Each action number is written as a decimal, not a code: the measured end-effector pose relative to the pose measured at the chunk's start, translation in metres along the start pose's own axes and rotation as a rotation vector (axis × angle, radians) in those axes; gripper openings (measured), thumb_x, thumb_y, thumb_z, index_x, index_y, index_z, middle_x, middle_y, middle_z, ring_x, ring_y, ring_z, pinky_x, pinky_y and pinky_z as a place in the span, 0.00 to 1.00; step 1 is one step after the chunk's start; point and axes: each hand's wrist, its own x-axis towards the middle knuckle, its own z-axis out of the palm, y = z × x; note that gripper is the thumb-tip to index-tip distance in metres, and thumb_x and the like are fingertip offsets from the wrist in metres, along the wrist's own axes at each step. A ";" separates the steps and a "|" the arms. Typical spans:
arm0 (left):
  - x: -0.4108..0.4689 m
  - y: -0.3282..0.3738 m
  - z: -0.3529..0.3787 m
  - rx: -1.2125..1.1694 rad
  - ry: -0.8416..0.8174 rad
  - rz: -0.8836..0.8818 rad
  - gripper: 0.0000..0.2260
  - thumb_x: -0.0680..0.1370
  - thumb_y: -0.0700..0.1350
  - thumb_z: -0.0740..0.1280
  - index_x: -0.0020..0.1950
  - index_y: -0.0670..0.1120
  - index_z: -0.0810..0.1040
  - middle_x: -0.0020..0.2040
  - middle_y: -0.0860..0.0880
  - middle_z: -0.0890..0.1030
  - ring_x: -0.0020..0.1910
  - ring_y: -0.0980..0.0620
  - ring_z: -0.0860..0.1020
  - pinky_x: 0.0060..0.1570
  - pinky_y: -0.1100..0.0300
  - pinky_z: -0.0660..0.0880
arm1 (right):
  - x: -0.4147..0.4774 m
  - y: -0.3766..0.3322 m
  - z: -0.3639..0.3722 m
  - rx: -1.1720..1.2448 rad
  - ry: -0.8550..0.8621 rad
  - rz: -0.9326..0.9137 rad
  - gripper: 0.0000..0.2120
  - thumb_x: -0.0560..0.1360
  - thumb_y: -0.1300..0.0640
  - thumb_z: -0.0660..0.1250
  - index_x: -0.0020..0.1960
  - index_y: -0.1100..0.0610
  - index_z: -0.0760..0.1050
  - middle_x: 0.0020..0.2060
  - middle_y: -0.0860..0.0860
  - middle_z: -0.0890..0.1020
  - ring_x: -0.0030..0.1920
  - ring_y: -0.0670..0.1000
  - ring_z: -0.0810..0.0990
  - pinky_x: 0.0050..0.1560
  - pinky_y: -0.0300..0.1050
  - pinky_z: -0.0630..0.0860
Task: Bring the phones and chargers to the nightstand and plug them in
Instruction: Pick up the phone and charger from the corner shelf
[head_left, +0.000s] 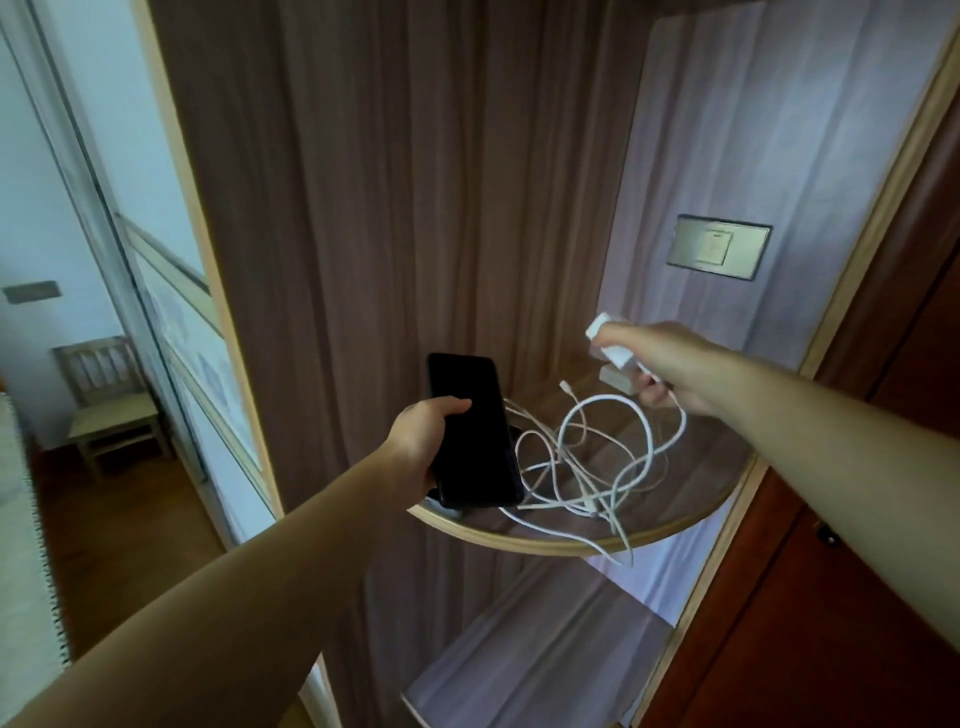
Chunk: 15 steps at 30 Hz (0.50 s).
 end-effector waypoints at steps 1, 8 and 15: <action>0.001 -0.001 -0.001 0.007 0.010 0.002 0.10 0.74 0.44 0.69 0.52 0.39 0.81 0.41 0.41 0.86 0.39 0.42 0.85 0.38 0.53 0.81 | 0.002 0.009 0.001 -0.092 -0.045 0.048 0.10 0.68 0.50 0.72 0.44 0.54 0.76 0.29 0.50 0.69 0.22 0.44 0.61 0.23 0.33 0.56; 0.003 -0.008 0.002 0.017 0.011 -0.007 0.09 0.74 0.43 0.69 0.49 0.40 0.82 0.40 0.41 0.86 0.40 0.42 0.85 0.41 0.52 0.81 | 0.002 0.062 0.010 -0.423 -0.150 0.236 0.19 0.64 0.42 0.75 0.45 0.55 0.78 0.38 0.54 0.80 0.34 0.51 0.80 0.31 0.39 0.74; -0.005 -0.020 0.004 0.031 -0.113 -0.056 0.09 0.75 0.44 0.68 0.51 0.39 0.80 0.38 0.42 0.86 0.36 0.43 0.85 0.34 0.55 0.80 | -0.022 0.085 0.020 -0.365 -0.233 0.418 0.27 0.63 0.41 0.76 0.56 0.53 0.74 0.49 0.52 0.78 0.41 0.53 0.83 0.27 0.45 0.79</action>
